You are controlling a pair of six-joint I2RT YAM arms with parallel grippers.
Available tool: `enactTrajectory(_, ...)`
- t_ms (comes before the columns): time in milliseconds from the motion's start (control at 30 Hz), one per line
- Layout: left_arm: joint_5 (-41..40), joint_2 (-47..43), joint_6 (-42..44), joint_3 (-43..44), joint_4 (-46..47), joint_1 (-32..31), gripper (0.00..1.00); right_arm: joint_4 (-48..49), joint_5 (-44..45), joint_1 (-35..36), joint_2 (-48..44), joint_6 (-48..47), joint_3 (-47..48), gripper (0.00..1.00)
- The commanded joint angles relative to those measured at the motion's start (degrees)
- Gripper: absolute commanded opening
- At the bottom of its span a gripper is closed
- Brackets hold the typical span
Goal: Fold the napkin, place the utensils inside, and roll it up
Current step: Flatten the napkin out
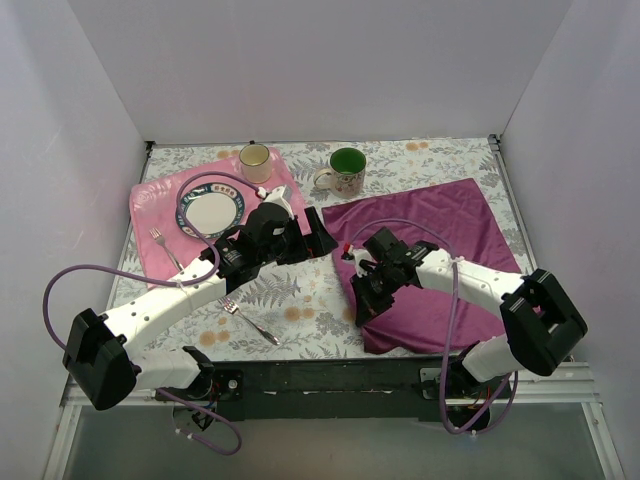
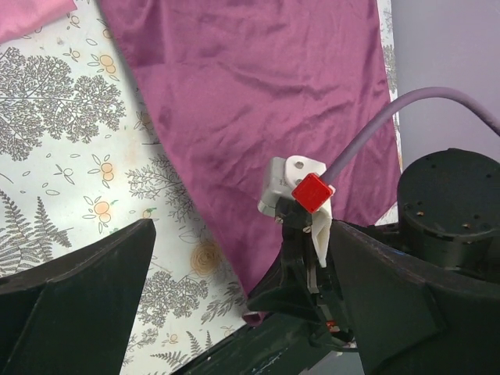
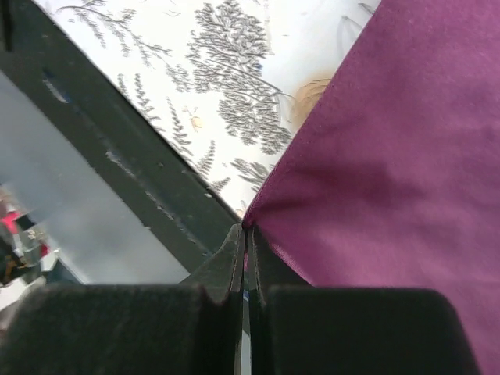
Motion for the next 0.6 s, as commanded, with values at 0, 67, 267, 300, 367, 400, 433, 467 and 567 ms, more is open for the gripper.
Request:
enactTrajectory(0,0.80,0.14,0.97,-0.05,-0.74,0.20,0.95,8.03,-8.67,0.26,0.22,4.57,-1.34,0.01)
enactTrajectory(67,0.71,0.32,0.79,-0.40,-0.74,0.20,0.96,13.83,-11.83,0.26,0.93,7.29,-2.12,0.22)
enactTrajectory(267,1.15,0.14,0.88,-1.72,-0.92,0.29,0.98,11.33,0.33,-5.09,-5.99,9.33,0.50,0.70)
enactTrajectory(300,3.32,1.36,0.97,-1.98,0.21,0.20,0.98,10.26,5.25,-6.40,-6.88,9.50,1.03,0.72)
enactTrajectory(367,7.29,4.08,1.41,-1.46,1.36,0.20,0.98,8.14,13.72,-12.11,-7.07,10.38,2.18,0.75)
enactTrajectory(400,8.17,6.10,1.58,-0.85,1.89,0.20,0.97,8.66,15.91,-13.96,-6.63,10.73,2.35,0.75)
enactTrajectory(433,9.40,9.86,1.76,0.90,2.42,0.20,0.95,7.79,20.89,-18.15,-5.76,11.43,2.97,0.75)
enactTrajectory(467,10.19,12.07,1.85,1.87,2.94,0.20,0.92,6.83,23.29,-20.46,-3.75,11.79,3.84,0.75)
enactTrajectory(567,9.41,18.14,2.46,5.39,7.41,0.20,0.86,7.34,26.30,-27.76,-1.19,10.74,5.52,0.73)
